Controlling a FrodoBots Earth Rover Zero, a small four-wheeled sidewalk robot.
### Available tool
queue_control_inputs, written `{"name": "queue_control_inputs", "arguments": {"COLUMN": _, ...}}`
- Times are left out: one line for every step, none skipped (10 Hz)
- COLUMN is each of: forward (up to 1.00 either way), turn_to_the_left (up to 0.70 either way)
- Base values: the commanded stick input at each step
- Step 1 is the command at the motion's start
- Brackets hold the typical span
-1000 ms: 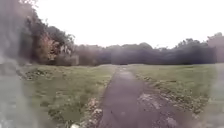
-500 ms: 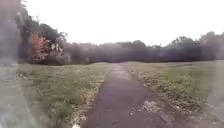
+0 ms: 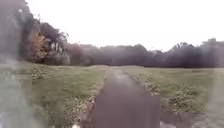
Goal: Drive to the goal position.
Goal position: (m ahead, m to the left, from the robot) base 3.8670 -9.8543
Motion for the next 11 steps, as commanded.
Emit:
{"name": "queue_control_inputs", "arguments": {"forward": 1.0, "turn_to_the_left": -0.01}}
{"name": "queue_control_inputs", "arguments": {"forward": 1.0, "turn_to_the_left": -0.03}}
{"name": "queue_control_inputs", "arguments": {"forward": 1.0, "turn_to_the_left": -0.02}}
{"name": "queue_control_inputs", "arguments": {"forward": 1.0, "turn_to_the_left": 0.0}}
{"name": "queue_control_inputs", "arguments": {"forward": 1.0, "turn_to_the_left": 0.0}}
{"name": "queue_control_inputs", "arguments": {"forward": 1.0, "turn_to_the_left": 0.0}}
{"name": "queue_control_inputs", "arguments": {"forward": 1.0, "turn_to_the_left": -0.4}}
{"name": "queue_control_inputs", "arguments": {"forward": 1.0, "turn_to_the_left": -0.4}}
{"name": "queue_control_inputs", "arguments": {"forward": 1.0, "turn_to_the_left": -0.4}}
{"name": "queue_control_inputs", "arguments": {"forward": 1.0, "turn_to_the_left": -0.07}}
{"name": "queue_control_inputs", "arguments": {"forward": 1.0, "turn_to_the_left": -0.05}}
